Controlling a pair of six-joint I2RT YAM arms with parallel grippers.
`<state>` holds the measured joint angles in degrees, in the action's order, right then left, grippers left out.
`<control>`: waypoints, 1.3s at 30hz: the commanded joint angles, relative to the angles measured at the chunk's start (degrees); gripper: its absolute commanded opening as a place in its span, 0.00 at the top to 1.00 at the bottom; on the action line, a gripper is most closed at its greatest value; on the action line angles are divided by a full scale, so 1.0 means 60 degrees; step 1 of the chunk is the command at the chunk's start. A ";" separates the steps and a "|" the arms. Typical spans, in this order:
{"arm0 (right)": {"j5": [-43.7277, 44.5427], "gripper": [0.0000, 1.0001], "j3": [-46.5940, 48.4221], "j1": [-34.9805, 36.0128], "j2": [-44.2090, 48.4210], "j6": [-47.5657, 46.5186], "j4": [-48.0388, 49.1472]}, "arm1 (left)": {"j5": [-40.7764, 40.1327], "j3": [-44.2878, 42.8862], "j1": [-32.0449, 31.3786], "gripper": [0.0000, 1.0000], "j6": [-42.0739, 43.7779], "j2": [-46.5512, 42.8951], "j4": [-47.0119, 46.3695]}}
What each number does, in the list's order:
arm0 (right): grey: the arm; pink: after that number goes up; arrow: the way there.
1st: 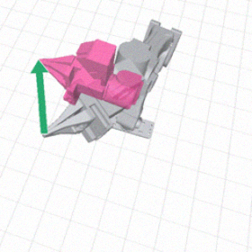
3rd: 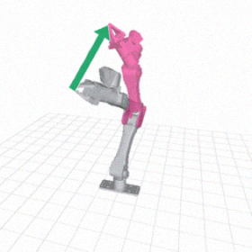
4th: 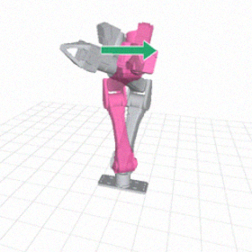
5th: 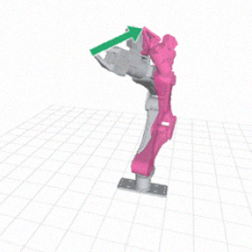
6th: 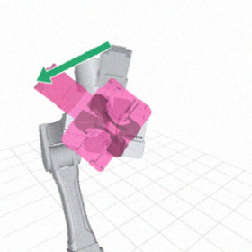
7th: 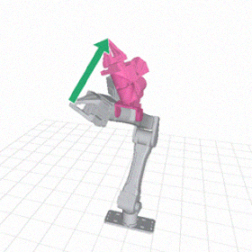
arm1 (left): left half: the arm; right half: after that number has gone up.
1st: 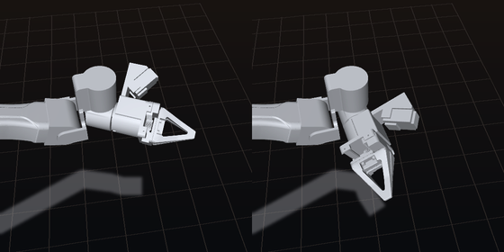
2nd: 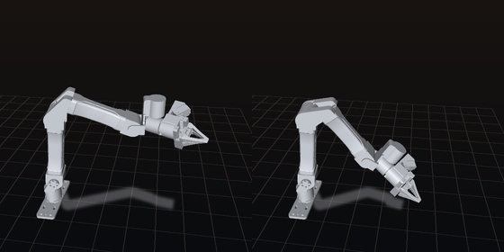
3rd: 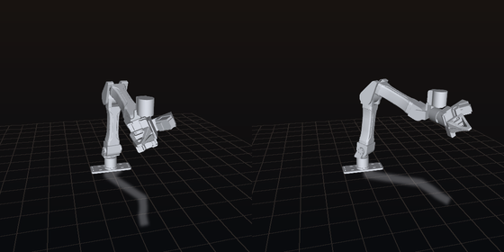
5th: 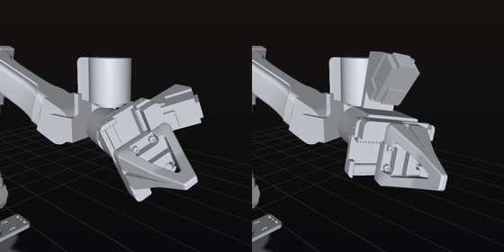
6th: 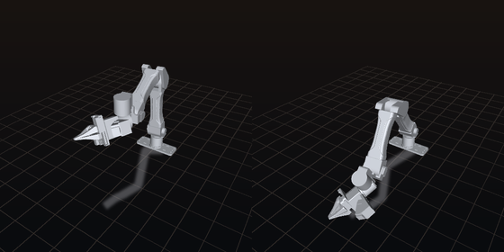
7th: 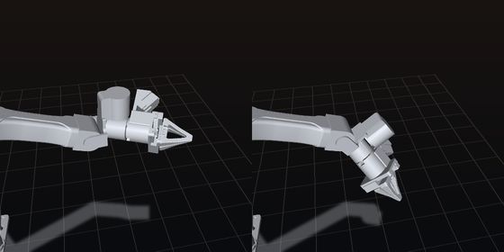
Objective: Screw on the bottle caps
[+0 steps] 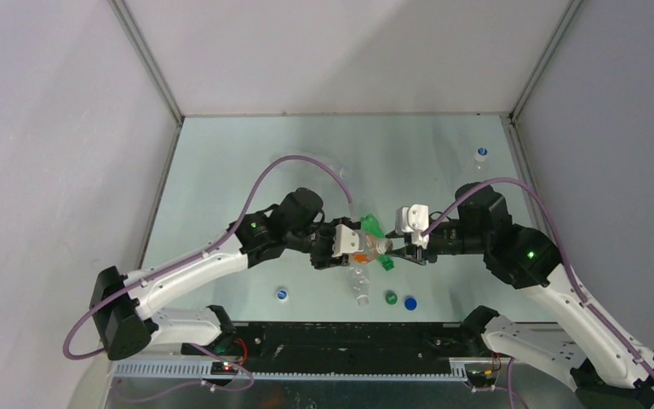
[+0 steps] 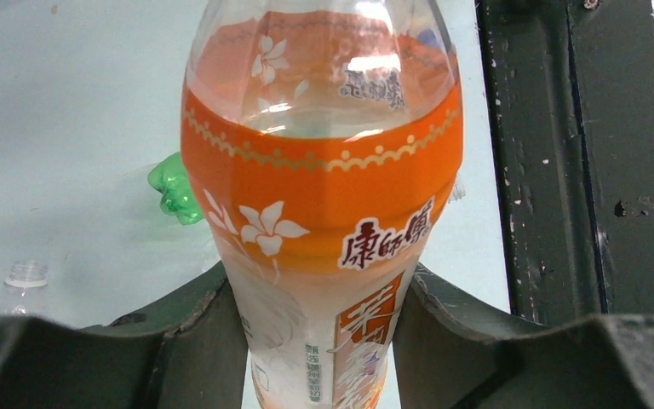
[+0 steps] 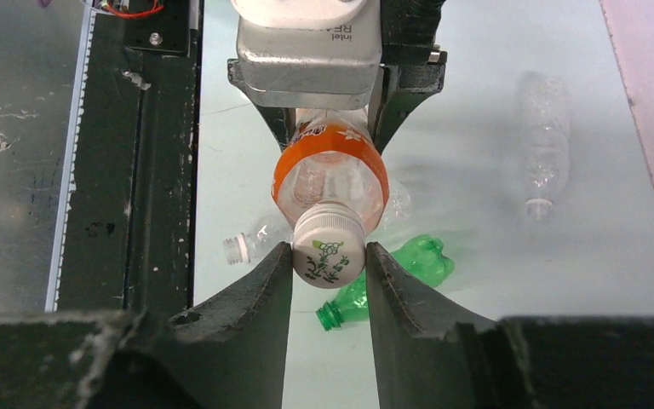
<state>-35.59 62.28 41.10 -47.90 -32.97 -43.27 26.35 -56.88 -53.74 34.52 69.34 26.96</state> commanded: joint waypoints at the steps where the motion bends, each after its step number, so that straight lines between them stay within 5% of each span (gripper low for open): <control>1: -0.0215 0.65 0.0302 -0.0023 -0.0128 0.0138 -0.0007 | 0.0376 -0.0446 0.0050 0.61 0.0031 -0.0018 -0.0249; 7: 0.0269 0.77 0.0301 -0.0024 -0.0489 0.1132 0.0073 | -0.0218 -0.0168 0.0037 0.61 -0.0473 -0.0230 -0.1245; 10: 0.1298 0.86 0.0304 -0.0022 -0.0808 0.2942 0.0560 | -0.1042 0.0190 -0.0066 0.61 -0.0824 -0.0460 -0.2328; 13: 0.2678 1.00 0.0243 -0.0019 -0.1019 0.5862 0.1159 | -0.3159 0.0940 -0.0570 0.61 -0.0648 -0.0860 -0.3801; 18: 0.4653 1.00 0.0080 -0.0232 -0.1423 0.9747 0.1604 | -0.8285 0.2258 -0.1922 0.60 0.1078 -0.0868 -0.6665; 22: 0.4981 1.00 -0.0489 -0.0349 -0.1286 1.1076 0.2312 | -0.9854 0.2841 -0.2503 0.60 0.1804 -0.0436 -0.8098; 25: 0.5181 1.00 -0.0513 -0.0411 -0.0985 1.1013 0.2533 | -0.9588 0.2807 -0.2370 0.60 0.1230 -0.0528 -0.7398; 30: 0.3866 0.62 -0.0508 -0.0526 -0.0441 0.7921 0.3074 | -0.7341 0.2625 -0.1551 0.60 0.0206 -0.1008 -0.5434; 33: 0.2809 0.48 -0.0508 -0.0566 -0.0094 0.5626 0.2918 | -0.5045 0.2258 -0.0952 0.60 -0.0115 -0.1200 -0.4027; 39: 0.1150 0.39 -0.0514 -0.0571 0.0392 0.1398 0.1978 | -0.1661 0.1047 0.0012 0.58 0.0107 -0.0879 -0.1485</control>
<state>-20.38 58.72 37.69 -46.98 -3.99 -29.47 -1.23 -45.45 -55.68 35.83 63.75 7.68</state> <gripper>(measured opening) 0.579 0.558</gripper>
